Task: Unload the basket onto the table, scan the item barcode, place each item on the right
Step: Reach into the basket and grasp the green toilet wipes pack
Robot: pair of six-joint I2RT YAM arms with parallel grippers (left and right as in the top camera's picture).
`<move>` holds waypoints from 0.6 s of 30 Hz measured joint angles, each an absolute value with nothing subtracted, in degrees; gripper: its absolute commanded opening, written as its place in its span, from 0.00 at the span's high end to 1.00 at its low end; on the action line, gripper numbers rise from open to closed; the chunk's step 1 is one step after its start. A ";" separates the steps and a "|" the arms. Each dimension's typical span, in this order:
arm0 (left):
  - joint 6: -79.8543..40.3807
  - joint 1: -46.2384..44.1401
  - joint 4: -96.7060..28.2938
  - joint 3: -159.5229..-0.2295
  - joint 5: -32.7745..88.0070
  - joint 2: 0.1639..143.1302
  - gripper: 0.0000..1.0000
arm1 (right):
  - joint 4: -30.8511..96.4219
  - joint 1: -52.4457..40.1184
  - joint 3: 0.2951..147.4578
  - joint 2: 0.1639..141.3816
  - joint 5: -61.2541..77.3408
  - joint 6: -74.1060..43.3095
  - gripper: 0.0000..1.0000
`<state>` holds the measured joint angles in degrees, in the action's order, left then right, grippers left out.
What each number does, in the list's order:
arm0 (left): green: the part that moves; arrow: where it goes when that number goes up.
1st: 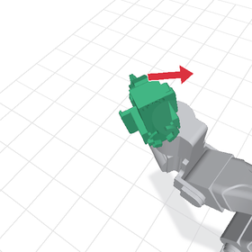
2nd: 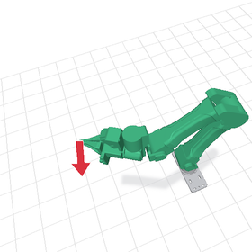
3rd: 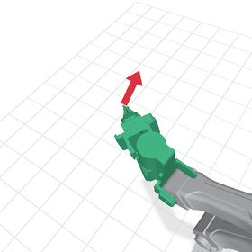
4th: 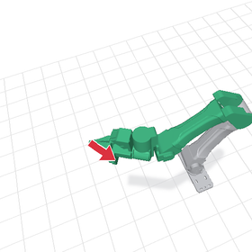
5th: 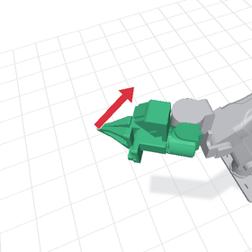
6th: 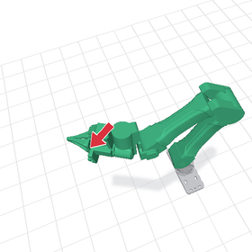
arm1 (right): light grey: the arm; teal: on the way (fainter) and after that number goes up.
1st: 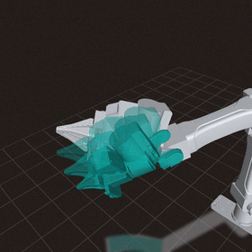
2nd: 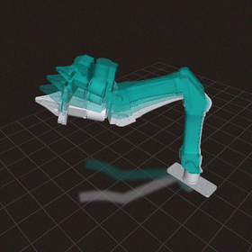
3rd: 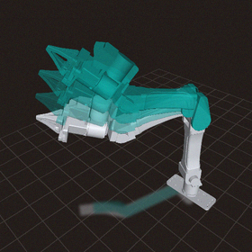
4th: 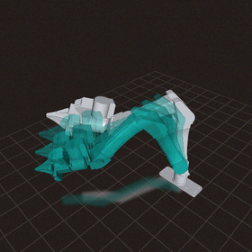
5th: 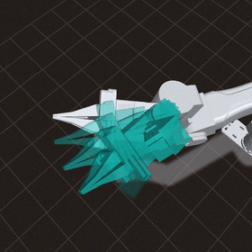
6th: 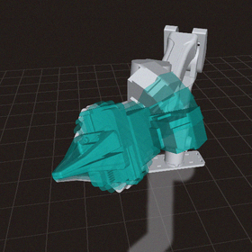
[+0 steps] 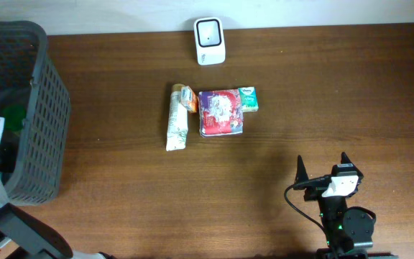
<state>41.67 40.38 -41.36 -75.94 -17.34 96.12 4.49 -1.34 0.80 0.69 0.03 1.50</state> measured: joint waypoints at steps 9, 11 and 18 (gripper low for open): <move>47.24 40.95 -40.34 -75.50 -14.11 103.39 0.12 | 4.49 -1.34 0.80 0.69 0.03 1.52 0.01; 47.42 41.01 -38.94 -75.48 -15.44 105.25 0.13 | 4.49 -1.34 0.80 0.69 0.03 1.48 0.01; 47.59 41.50 -35.38 -75.42 -19.79 109.75 0.15 | 4.49 -1.34 0.80 0.69 0.03 1.48 0.02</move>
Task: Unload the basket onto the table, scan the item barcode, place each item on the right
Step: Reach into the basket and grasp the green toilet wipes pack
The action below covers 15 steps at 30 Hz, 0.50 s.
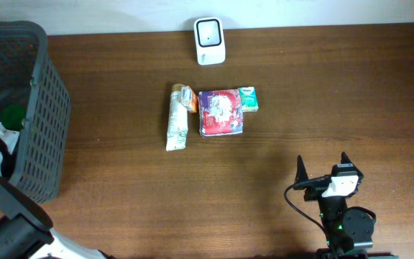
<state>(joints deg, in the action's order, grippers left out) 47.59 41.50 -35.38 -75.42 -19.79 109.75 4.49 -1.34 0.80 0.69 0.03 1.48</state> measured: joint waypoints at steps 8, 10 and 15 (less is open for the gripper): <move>47.53 41.80 -33.06 -75.42 -23.86 111.68 0.60 | 4.49 -1.34 0.80 0.69 0.03 1.48 0.01; 46.59 41.82 -32.62 -75.42 -23.86 112.38 0.76 | 4.49 -1.34 0.80 0.69 0.03 1.50 0.01; 42.46 41.80 -31.40 -75.40 -24.21 112.57 1.00 | 4.49 -1.34 0.80 0.69 0.03 1.45 0.01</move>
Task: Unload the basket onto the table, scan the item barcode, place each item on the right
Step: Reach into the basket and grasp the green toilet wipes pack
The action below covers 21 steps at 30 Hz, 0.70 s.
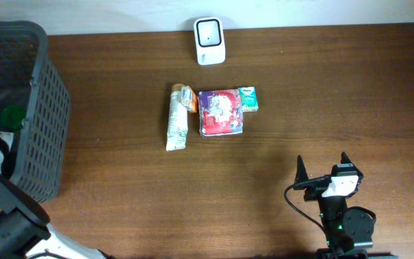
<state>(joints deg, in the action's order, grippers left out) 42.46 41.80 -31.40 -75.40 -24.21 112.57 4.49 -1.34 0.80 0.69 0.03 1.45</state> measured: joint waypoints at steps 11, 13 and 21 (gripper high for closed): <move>21.87 41.80 -29.93 -74.59 -0.80 87.74 1.00 | 4.49 -1.34 0.80 0.69 0.03 1.45 0.01; 14.74 41.80 -28.08 -74.59 5.15 81.93 1.00 | 4.49 -1.34 0.80 0.69 0.01 1.48 0.01; -12.99 33.85 -23.99 -74.59 33.71 70.70 1.00 | 4.47 -1.34 0.80 0.69 0.03 1.50 0.01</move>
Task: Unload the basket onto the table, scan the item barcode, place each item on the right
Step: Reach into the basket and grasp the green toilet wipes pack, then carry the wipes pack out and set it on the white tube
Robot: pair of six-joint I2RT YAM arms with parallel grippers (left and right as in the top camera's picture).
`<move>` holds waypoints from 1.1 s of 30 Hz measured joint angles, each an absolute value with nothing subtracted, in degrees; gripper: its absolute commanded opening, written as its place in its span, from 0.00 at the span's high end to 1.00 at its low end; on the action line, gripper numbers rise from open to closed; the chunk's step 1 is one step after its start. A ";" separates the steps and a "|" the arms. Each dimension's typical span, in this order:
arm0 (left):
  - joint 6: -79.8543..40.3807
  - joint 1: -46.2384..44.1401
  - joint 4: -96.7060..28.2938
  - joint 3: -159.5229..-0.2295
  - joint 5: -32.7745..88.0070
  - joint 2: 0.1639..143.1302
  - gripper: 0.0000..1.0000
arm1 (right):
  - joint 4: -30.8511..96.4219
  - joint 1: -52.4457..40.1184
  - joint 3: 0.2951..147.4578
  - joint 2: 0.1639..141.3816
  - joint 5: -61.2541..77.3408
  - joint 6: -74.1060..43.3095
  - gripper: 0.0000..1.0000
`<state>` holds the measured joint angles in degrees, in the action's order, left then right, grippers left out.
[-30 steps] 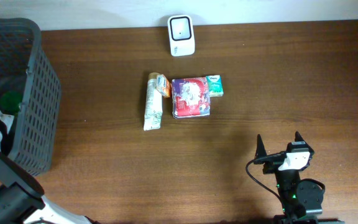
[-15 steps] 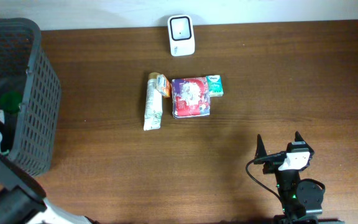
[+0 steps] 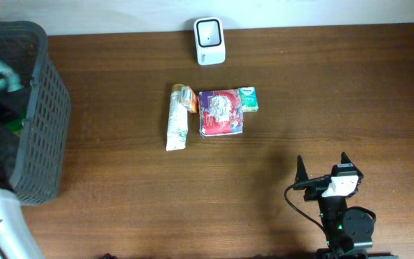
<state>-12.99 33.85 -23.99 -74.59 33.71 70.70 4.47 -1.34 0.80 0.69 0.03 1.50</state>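
The white barcode scanner [image 3: 209, 41] stands at the table's far edge. In the middle lie three items side by side: a long pale tube pack [image 3: 177, 119], a red and purple packet [image 3: 221, 112] and a small green box [image 3: 249, 99]. My left arm is a blur over the dark basket [image 3: 52, 101] at the left, and its fingers cannot be made out. Something green [image 3: 14, 121] shows inside the basket beside the arm. My right gripper [image 3: 323, 167] rests near the front right, open and holding nothing.
The basket's mesh wall stands tall along the left side of the table. A black cable [image 3: 297, 196] loops beside the right arm's base. A pale wall runs behind the table's far edge.
My left arm has moved toward the far side over the basket and is now motion-blurred. The items, the scanner and the right arm stand as before.
My left arm stayed at the basket's near left side through the earlier moments, shifting slightly, with a green thing showing inside the basket. Now the arm reaches farther back over the basket. The right gripper stayed open and still, and the three items never moved.
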 measured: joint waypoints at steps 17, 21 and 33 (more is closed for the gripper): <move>-15.51 -18.02 -31.90 -74.56 11.68 88.75 1.00 | 4.49 -1.34 0.80 0.69 0.03 1.50 0.01; -15.97 -20.32 -26.65 -74.56 7.79 99.37 0.96 | 4.49 -1.34 0.80 0.69 0.03 1.50 0.01; -21.30 -20.69 -22.87 -74.59 10.94 106.39 0.36 | 4.49 -1.34 0.80 0.69 0.03 1.50 0.01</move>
